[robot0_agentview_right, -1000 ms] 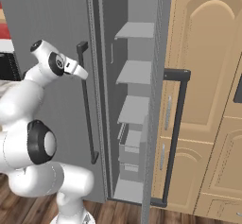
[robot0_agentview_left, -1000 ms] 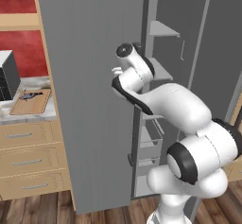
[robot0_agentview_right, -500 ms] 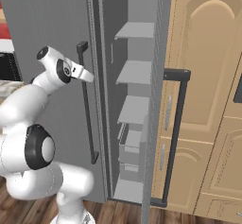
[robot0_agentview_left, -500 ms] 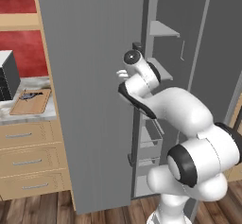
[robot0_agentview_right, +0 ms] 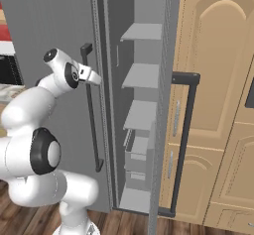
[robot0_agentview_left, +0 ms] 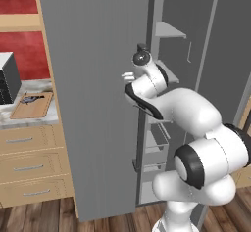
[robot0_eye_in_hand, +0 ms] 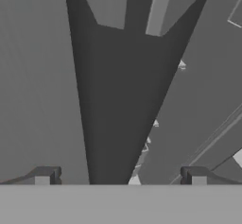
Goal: Retrieve a lemon from the fridge and place it on the cutting board with the fish.
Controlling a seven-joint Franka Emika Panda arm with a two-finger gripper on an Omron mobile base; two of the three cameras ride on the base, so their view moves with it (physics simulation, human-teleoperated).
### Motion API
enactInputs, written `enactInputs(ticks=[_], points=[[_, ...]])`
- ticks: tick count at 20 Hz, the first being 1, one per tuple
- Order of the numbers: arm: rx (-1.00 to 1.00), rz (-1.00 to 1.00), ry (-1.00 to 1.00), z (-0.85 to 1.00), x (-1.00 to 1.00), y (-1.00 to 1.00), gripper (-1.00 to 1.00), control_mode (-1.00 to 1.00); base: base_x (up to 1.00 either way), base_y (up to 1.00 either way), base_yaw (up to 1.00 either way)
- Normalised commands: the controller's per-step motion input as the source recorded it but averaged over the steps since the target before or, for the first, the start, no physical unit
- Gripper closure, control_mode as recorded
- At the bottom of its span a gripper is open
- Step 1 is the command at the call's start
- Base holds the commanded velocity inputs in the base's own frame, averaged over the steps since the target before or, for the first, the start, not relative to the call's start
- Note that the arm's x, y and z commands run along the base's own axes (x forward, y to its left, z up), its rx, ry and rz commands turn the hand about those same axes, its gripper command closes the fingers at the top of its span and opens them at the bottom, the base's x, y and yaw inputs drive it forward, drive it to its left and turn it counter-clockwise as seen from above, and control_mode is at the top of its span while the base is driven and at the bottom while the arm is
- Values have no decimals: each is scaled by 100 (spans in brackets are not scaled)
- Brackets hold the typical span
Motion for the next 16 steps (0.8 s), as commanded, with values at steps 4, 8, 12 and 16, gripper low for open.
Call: enactInputs(ticks=[4, 8, 12, 16], points=[[0, 21, -21, -4, 26, 0, -100, -100, 0, 0, 0], [0, 22, -29, -12, 21, 0, 100, -100, 0, 0, 0], [0, 19, -35, -10, 4, 0, 100, -100, 0, 0, 0], [1, 17, -50, -86, 0, -26, 100, -100, 0, 0, 0]])
